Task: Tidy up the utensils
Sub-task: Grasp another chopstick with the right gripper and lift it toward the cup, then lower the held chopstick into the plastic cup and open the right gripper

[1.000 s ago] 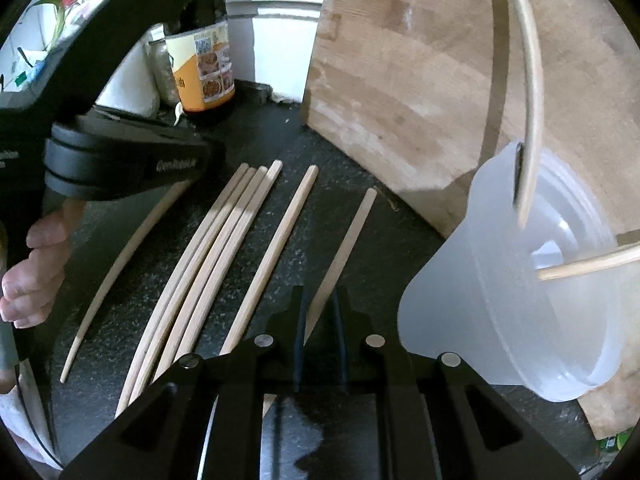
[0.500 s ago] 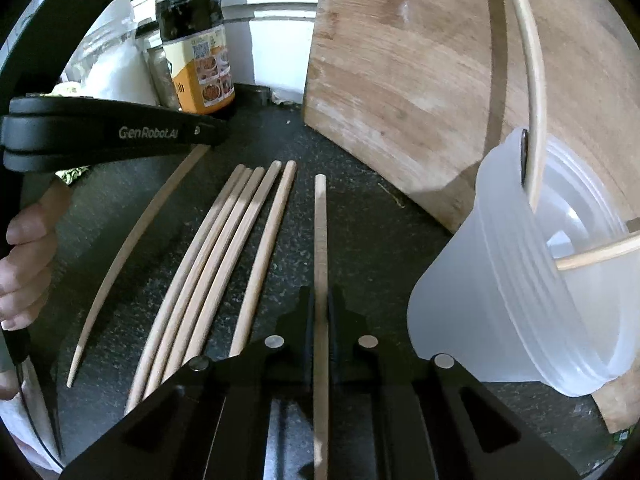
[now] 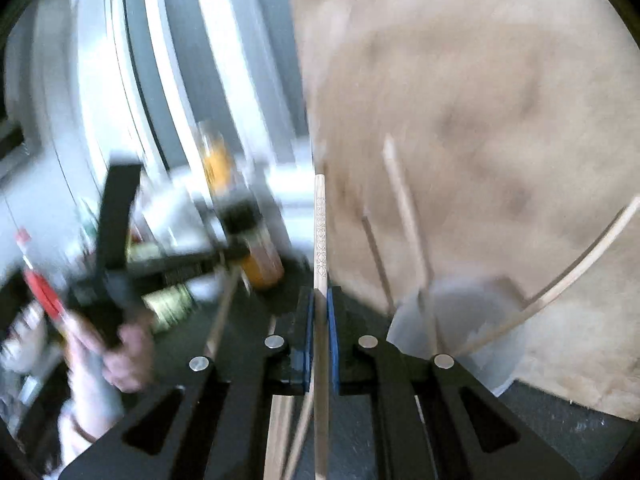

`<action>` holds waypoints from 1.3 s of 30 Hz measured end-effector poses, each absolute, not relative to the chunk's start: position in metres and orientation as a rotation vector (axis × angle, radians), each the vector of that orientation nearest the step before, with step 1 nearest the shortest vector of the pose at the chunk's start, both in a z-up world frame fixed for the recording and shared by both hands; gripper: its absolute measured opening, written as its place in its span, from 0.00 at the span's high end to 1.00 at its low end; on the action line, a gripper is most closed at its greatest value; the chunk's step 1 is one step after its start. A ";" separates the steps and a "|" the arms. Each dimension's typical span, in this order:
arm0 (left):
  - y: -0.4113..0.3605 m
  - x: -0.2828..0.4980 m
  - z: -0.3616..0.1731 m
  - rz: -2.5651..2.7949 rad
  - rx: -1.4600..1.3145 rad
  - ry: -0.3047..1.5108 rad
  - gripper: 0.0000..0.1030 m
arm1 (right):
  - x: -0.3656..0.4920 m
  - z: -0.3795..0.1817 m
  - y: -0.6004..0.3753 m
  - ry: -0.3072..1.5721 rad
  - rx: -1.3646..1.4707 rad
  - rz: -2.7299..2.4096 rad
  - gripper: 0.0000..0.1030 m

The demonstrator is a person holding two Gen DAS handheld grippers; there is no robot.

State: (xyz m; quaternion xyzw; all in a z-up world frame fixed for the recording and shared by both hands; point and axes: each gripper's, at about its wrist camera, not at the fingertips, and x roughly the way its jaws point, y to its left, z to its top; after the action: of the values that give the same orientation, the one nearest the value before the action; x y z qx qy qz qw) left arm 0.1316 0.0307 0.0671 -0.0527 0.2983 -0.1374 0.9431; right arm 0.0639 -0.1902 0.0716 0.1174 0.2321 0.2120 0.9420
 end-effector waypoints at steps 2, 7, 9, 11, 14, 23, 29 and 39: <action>0.024 0.117 0.085 -0.335 -0.116 0.539 0.94 | 0.052 0.086 -0.211 0.368 0.297 0.413 0.92; -0.014 0.090 0.143 -0.398 -0.110 0.441 0.94 | 0.047 0.100 -0.262 0.220 0.402 0.324 0.92; -0.029 0.078 0.171 -0.432 -0.119 0.398 0.94 | 0.051 0.099 -0.276 0.203 0.452 0.306 0.92; -0.044 0.069 0.194 -0.462 -0.104 0.361 0.94 | 0.056 0.098 -0.289 0.201 0.488 0.309 0.92; -0.067 0.061 0.221 -0.460 -0.076 0.312 0.94 | 0.058 0.096 -0.300 0.150 0.512 0.309 0.92; -0.111 0.079 0.234 -0.472 -0.060 0.299 0.94 | 0.074 0.087 -0.302 0.155 0.493 0.283 0.92; -0.126 0.104 0.203 -0.457 -0.051 0.374 0.94 | 0.087 0.078 -0.299 0.206 0.488 0.262 0.92; -0.119 0.134 0.145 -0.479 -0.132 0.464 0.94 | 0.108 0.064 -0.290 0.361 0.450 0.259 0.92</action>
State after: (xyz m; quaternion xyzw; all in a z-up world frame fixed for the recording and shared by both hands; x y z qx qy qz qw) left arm 0.1335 -0.1194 0.1446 -0.0649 0.2275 -0.2350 0.9428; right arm 0.1081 -0.2899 0.0636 0.2211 0.1775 0.1275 0.9504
